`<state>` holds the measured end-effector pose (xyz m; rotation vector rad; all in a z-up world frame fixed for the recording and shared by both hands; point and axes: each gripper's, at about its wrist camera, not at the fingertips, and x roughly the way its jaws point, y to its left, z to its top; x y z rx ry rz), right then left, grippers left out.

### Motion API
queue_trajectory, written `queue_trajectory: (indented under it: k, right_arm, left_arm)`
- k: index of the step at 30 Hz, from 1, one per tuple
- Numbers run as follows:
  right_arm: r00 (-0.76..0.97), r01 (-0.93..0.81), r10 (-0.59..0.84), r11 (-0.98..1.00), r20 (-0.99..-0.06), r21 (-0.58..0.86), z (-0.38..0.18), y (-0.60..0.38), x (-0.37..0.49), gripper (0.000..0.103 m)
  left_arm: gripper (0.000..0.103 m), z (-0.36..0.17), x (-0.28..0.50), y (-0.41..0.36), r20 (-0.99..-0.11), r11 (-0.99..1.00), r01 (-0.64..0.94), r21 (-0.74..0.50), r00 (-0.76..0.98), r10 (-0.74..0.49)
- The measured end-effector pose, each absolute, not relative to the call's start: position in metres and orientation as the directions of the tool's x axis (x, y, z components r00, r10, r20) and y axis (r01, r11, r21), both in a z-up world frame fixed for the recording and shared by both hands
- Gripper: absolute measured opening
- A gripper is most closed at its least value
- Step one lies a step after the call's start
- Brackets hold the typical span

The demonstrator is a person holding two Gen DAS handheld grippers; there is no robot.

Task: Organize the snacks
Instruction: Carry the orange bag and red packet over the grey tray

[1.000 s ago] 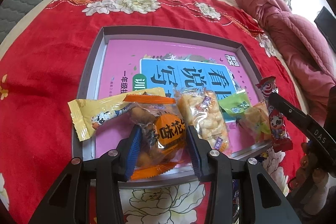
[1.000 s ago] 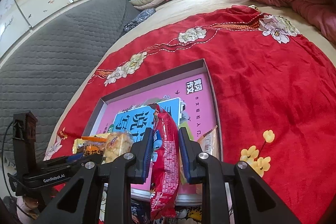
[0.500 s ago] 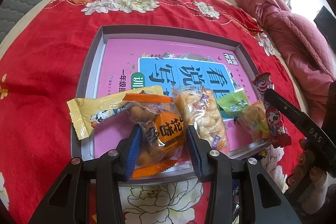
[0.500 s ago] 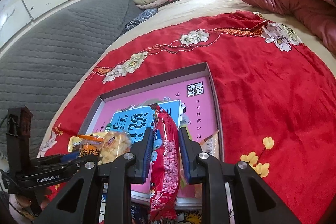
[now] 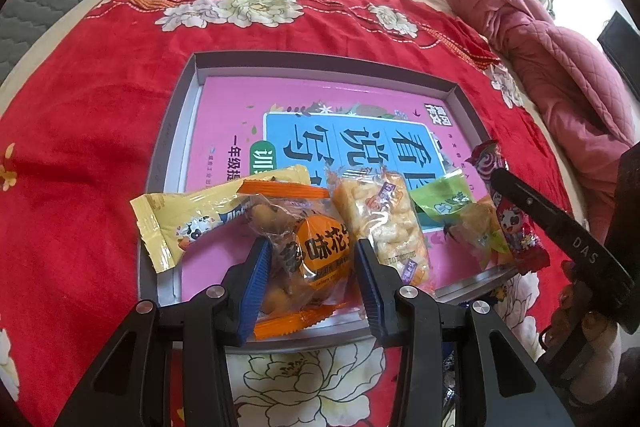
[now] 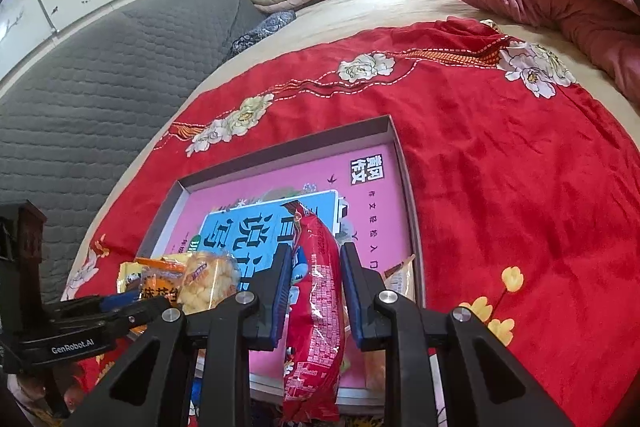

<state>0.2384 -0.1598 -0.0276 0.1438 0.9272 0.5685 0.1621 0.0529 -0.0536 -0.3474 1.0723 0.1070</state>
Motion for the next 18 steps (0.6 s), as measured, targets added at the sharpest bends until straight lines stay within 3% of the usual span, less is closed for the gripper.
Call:
queue_trajectory:
  k: [18]
  right_arm:
    - [0.45,-0.393,0.525,0.843,-0.722,0.368,-0.0291,-0.161,0.2389,0.026]
  left_arm:
    - [0.045,-0.0475,0.1603,0.0531,-0.871,0.941,-0.252,-0.225,0.484,-0.078]
